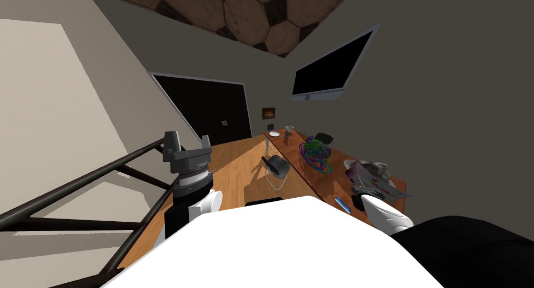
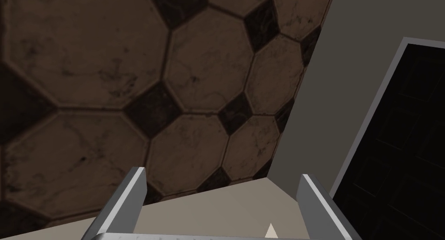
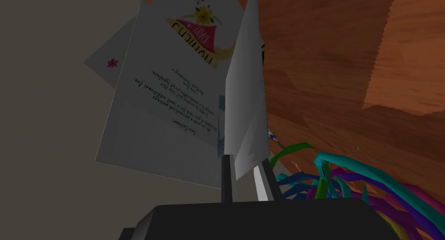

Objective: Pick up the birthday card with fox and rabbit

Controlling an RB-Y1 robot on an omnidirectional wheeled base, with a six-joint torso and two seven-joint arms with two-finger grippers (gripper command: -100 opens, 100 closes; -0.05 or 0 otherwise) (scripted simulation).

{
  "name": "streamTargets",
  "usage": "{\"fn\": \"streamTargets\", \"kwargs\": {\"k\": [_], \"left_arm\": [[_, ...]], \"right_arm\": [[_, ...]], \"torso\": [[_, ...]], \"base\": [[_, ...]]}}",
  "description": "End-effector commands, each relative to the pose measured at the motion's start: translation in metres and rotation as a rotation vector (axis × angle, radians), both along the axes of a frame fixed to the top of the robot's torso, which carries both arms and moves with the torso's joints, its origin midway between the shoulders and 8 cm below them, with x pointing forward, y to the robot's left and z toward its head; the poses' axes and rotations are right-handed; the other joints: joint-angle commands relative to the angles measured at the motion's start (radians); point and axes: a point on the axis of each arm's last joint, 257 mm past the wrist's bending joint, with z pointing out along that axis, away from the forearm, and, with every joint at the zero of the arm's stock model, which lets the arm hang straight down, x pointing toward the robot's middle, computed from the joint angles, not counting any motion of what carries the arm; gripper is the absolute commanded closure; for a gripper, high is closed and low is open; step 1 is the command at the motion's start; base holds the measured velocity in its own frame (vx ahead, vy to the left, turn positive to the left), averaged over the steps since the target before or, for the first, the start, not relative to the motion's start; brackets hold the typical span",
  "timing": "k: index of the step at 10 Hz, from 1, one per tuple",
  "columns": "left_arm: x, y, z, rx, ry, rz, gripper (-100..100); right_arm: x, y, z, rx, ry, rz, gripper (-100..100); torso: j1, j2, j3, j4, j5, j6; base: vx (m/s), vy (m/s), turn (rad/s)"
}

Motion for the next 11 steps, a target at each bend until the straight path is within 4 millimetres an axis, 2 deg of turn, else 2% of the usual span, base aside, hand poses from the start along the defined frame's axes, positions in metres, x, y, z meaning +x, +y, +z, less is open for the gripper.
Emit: {"fn": "streamTargets", "kwargs": {"k": [1,3,4,5,8,9,11], "left_arm": [[0.000,0.000,0.000,0.000,0.000,0.000,0],[0.000,0.000,0.000,0.000,0.000,0.000,0],[0.000,0.000,0.000,0.000,0.000,0.000,0],[0.000,0.000,0.000,0.000,0.000,0.000,0],[0.000,0.000,0.000,0.000,0.000,0.000,0],[0.000,0.000,0.000,0.000,0.000,0.000,0],[0.000,0.000,0.000,0.000,0.000,0.000,0]], "right_arm": [[0.000,0.001,-0.002,0.010,0.007,-0.009,100],[-0.004,0.002,-0.007,0.022,0.027,-0.017,100],[-0.019,0.002,-0.004,0.011,0.030,-0.055,100],[-0.010,0.007,-0.003,0.023,0.021,-0.046,100],[-0.016,0.009,-0.012,0.051,0.051,-0.058,100],[-0.033,0.010,-0.010,0.045,0.060,-0.096,100],[-0.025,0.017,-0.013,0.068,0.064,-0.087,100]], "torso": [[0.000,0.000,0.000,0.000,0.000,0.000],[0.000,-0.003,-0.002,-0.001,-0.001,0.001],[0.001,-0.004,-0.003,-0.002,0.000,0.001],[0.001,-0.002,-0.001,-0.001,0.000,-0.001],[0.001,-0.004,-0.003,-0.002,0.000,0.000],[0.001,-0.005,-0.003,-0.002,0.000,0.000],[0.001,-0.002,-0.002,-0.002,0.000,-0.001]], "base": [[-0.036,-0.019,-0.008],[0.001,-0.001,-0.018],[-0.055,-0.013,0.192],[-0.074,-0.025,0.089],[-0.009,-0.007,-0.011],[-0.049,-0.021,0.212],[-0.053,-0.012,0.036]]}}
